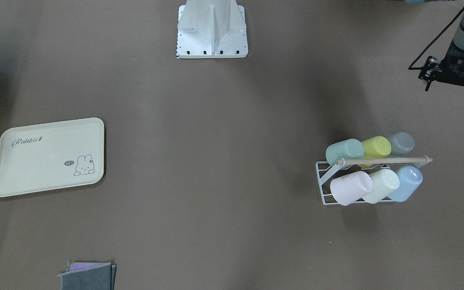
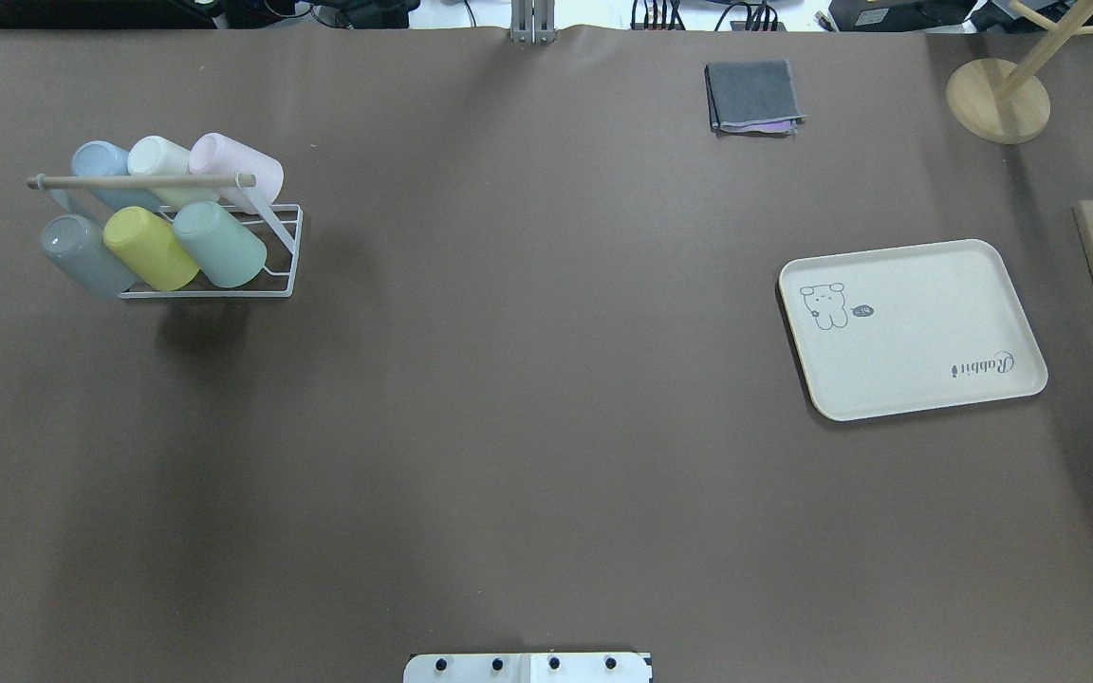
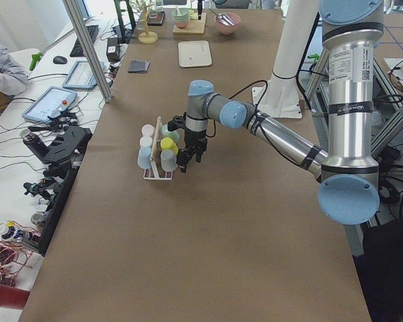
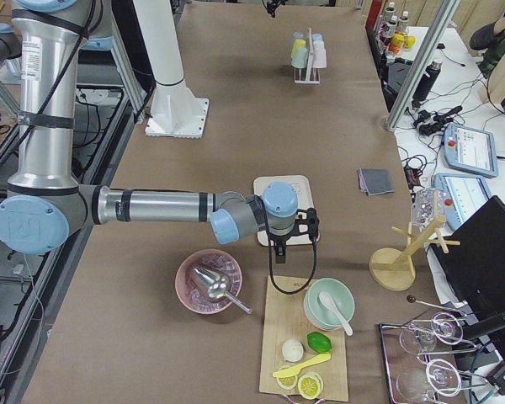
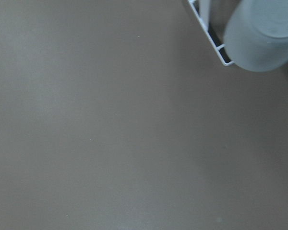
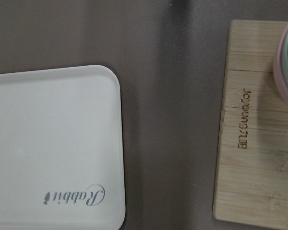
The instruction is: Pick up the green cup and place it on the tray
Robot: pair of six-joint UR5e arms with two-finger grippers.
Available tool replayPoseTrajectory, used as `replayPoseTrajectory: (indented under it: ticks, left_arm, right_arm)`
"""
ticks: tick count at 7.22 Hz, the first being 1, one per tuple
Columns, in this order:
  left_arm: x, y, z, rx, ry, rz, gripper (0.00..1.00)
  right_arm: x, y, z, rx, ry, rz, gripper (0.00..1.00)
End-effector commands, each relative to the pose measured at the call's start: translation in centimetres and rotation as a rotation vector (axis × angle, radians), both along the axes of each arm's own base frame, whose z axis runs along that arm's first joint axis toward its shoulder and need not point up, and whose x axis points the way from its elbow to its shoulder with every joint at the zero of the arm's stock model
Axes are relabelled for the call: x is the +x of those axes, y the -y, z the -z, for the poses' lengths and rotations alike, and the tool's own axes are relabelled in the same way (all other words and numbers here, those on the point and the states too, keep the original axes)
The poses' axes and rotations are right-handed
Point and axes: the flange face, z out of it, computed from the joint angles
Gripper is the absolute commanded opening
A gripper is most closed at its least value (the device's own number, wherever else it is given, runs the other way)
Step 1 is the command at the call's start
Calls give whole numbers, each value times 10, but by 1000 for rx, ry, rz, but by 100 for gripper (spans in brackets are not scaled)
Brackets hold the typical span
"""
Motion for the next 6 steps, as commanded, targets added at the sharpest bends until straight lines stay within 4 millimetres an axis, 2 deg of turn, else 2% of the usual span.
replayPoseTrajectory:
  ticks: [1,2,3,4,5,6]
  left_arm:
    - [49,5,49,105,140,-153,98]
    - [89,7,80,115,216,-227,98]
    - [121,8,102,138,262,-261,98]
    - [137,6,110,119,316,-297,98]
    - [166,12,125,110,364,-329,98]
    - [201,3,146,135,456,-386,98]
  right_arm:
    - [-61,32,-21,59,-27,66,100]
    - [-78,44,-30,87,-48,75,100]
    - [-85,51,-23,100,-42,82,100]
    - [-95,49,-22,104,-40,101,100]
    - [-104,47,-20,110,-38,118,100]
    - [-106,47,-20,109,-36,122,100]
